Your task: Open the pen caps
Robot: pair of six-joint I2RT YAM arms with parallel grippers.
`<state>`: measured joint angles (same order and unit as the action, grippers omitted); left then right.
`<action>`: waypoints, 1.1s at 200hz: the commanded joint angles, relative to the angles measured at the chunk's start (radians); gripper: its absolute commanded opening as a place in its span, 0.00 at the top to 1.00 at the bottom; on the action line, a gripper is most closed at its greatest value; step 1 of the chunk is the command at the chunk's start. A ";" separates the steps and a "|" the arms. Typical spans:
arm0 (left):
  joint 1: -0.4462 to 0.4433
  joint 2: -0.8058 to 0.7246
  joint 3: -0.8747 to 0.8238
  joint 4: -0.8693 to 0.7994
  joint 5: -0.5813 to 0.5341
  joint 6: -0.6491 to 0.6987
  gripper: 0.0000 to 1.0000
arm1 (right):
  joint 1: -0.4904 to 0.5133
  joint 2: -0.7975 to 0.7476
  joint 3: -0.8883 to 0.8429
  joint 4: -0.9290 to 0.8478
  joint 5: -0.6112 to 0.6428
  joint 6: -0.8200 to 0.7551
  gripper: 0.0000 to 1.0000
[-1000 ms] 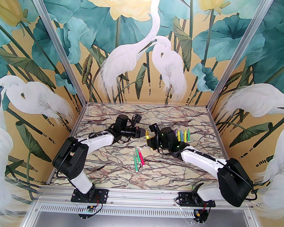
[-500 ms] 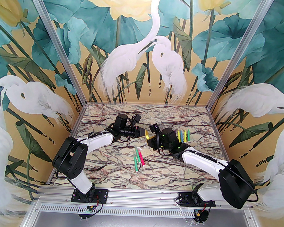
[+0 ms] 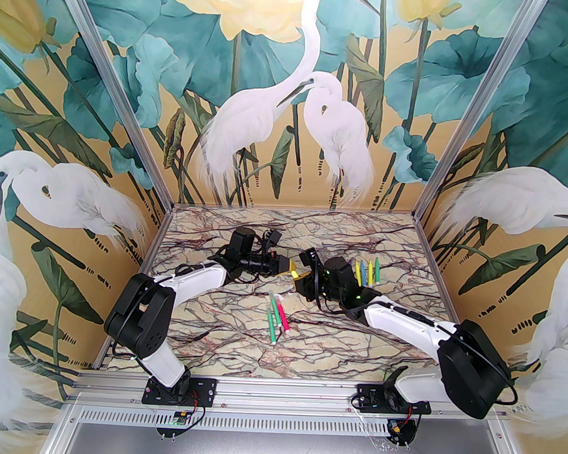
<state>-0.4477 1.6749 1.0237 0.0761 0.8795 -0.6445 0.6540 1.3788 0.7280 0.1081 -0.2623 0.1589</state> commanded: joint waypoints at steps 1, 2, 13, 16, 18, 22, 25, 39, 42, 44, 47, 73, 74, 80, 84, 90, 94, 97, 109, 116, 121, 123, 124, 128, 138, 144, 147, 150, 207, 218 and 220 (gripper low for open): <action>0.125 -0.047 0.058 0.068 -0.193 0.002 1.00 | -0.003 -0.017 -0.070 -0.240 -0.011 -0.014 1.00; 0.125 -0.047 0.058 0.068 -0.194 0.002 1.00 | -0.003 -0.017 -0.070 -0.240 -0.011 -0.014 1.00; 0.126 -0.050 0.060 0.065 -0.198 -0.001 1.00 | -0.002 -0.020 -0.075 -0.239 -0.010 -0.015 1.00; 0.128 -0.050 0.060 0.063 -0.198 -0.002 1.00 | -0.003 -0.021 -0.075 -0.239 -0.010 -0.015 1.00; 0.127 -0.050 0.059 0.063 -0.198 -0.001 1.00 | -0.004 -0.021 -0.077 -0.239 -0.010 -0.014 1.00; 0.129 -0.050 0.061 0.061 -0.199 -0.003 1.00 | -0.005 -0.021 -0.076 -0.239 -0.008 -0.015 1.00; 0.129 -0.050 0.061 0.060 -0.199 -0.003 1.00 | -0.004 -0.022 -0.078 -0.238 -0.008 -0.015 1.00; 0.131 -0.049 0.062 0.055 -0.202 -0.008 1.00 | -0.005 -0.028 -0.081 -0.237 -0.005 -0.014 1.00; 0.132 -0.049 0.062 0.055 -0.202 -0.008 1.00 | -0.006 -0.027 -0.082 -0.236 -0.004 -0.012 1.00; 0.132 -0.049 0.063 0.053 -0.202 -0.006 1.00 | -0.007 -0.027 -0.082 -0.235 -0.004 -0.012 1.00; 0.132 -0.048 0.064 0.049 -0.201 -0.005 1.00 | -0.008 -0.029 -0.082 -0.233 -0.003 -0.010 1.00; 0.132 -0.040 0.093 -0.048 -0.227 0.050 1.00 | -0.029 -0.029 -0.080 -0.226 0.041 0.013 1.00; 0.133 -0.039 0.095 -0.056 -0.228 0.054 1.00 | -0.030 -0.028 -0.080 -0.226 0.042 0.014 1.00; 0.132 -0.035 0.105 -0.096 -0.237 0.075 1.00 | -0.037 -0.026 -0.077 -0.228 0.059 0.022 1.00; 0.133 -0.034 0.114 -0.128 -0.244 0.093 1.00 | -0.041 -0.025 -0.074 -0.228 0.075 0.029 1.00; 0.132 -0.029 0.126 -0.176 -0.256 0.121 1.00 | -0.052 -0.020 -0.070 -0.228 0.097 0.042 1.00; 0.132 -0.025 0.134 -0.206 -0.265 0.139 1.00 | -0.057 -0.016 -0.069 -0.229 0.108 0.048 1.00; 0.132 -0.023 0.140 -0.231 -0.271 0.150 1.00 | -0.065 -0.015 -0.066 -0.230 0.112 0.052 1.00; 0.132 -0.012 0.160 -0.320 -0.307 0.203 1.00 | -0.084 -0.003 -0.051 -0.234 0.149 0.076 1.00; 0.132 -0.011 0.168 -0.366 -0.332 0.232 1.00 | -0.093 0.005 -0.041 -0.235 0.165 0.087 1.00; 0.132 -0.007 0.173 -0.398 -0.347 0.252 1.00 | -0.100 0.010 -0.034 -0.235 0.176 0.095 1.00; 0.132 -0.007 0.175 -0.411 -0.354 0.259 1.00 | -0.103 0.013 -0.031 -0.236 0.182 0.100 1.00; 0.132 -0.007 0.175 -0.417 -0.356 0.263 1.00 | -0.104 0.014 -0.030 -0.237 0.186 0.102 1.00; 0.132 -0.005 0.179 -0.439 -0.372 0.279 1.00 | -0.106 0.018 -0.025 -0.237 0.199 0.108 1.00; 0.132 -0.003 0.187 -0.494 -0.407 0.314 1.00 | -0.119 0.032 -0.010 -0.238 0.227 0.128 1.00; 0.132 0.000 0.193 -0.526 -0.427 0.333 1.00 | -0.128 0.041 -0.002 -0.241 0.244 0.140 1.00; 0.132 0.001 0.195 -0.542 -0.435 0.342 1.00 | -0.132 0.046 0.003 -0.240 0.254 0.148 1.00; 0.131 0.003 0.199 -0.557 -0.448 0.352 1.00 | -0.135 0.052 0.007 -0.241 0.263 0.152 1.00; 0.119 0.075 0.263 -0.774 -0.595 0.482 1.00 | -0.201 0.154 0.098 -0.257 0.370 0.262 1.00; 0.109 0.094 0.277 -0.796 -0.625 0.493 1.00 | -0.205 0.175 0.119 -0.266 0.387 0.275 1.00; 0.108 0.097 0.279 -0.799 -0.629 0.495 1.00 | -0.206 0.180 0.125 -0.268 0.391 0.275 1.00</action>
<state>-0.3187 1.7302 1.2583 -0.5983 0.3511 -0.2302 0.4618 1.5188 0.7979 -0.1326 0.0608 0.3695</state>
